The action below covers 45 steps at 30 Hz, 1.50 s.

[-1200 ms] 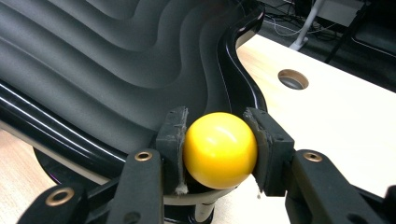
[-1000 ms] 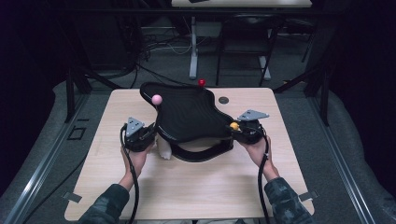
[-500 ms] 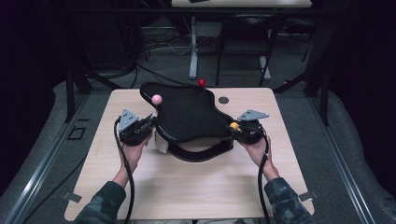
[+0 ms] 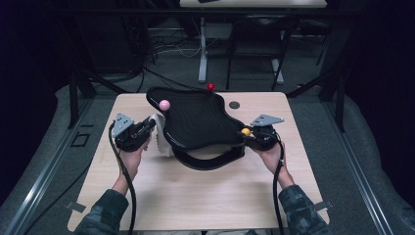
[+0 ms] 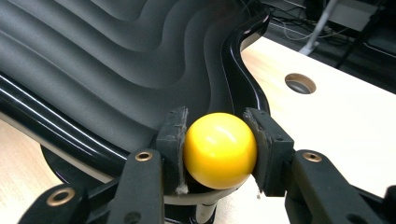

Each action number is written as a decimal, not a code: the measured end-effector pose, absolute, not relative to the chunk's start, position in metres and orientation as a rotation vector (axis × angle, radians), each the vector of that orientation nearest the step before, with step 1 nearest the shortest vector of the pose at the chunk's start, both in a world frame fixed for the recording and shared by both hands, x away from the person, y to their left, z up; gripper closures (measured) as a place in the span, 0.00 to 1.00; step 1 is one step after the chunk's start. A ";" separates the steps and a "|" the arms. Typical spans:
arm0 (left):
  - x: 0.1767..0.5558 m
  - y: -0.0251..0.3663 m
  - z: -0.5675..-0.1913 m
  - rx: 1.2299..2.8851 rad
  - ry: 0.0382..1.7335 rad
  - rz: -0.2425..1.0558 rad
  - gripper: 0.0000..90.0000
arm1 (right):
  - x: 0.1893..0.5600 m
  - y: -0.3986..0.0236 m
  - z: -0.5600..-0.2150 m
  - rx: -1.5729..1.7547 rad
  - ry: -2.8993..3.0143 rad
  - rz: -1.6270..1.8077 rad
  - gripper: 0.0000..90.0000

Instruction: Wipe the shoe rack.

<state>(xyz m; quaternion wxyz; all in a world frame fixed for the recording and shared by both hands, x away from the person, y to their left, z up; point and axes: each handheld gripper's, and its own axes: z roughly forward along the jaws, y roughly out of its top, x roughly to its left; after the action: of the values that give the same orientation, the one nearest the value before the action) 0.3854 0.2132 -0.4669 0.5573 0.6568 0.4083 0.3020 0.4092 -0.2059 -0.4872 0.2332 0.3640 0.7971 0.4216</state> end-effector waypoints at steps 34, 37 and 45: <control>0.374 0.210 -0.456 1.591 0.929 0.760 0.91 | 0.414 -0.215 -0.479 1.175 2.111 1.054 0.55; 0.372 0.212 -0.458 1.602 0.935 0.761 0.91 | 0.408 -0.214 -0.475 1.180 2.109 1.031 0.60; 0.368 0.217 -0.464 1.622 0.949 0.754 0.91 | 0.399 -0.205 -0.469 1.243 2.083 0.931 0.60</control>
<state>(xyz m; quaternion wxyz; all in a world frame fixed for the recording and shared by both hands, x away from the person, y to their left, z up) 0.3679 0.2173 -0.4645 0.5297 0.6793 0.3975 0.3160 0.3986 -0.2047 -0.4689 0.2684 0.4610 0.7722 0.3453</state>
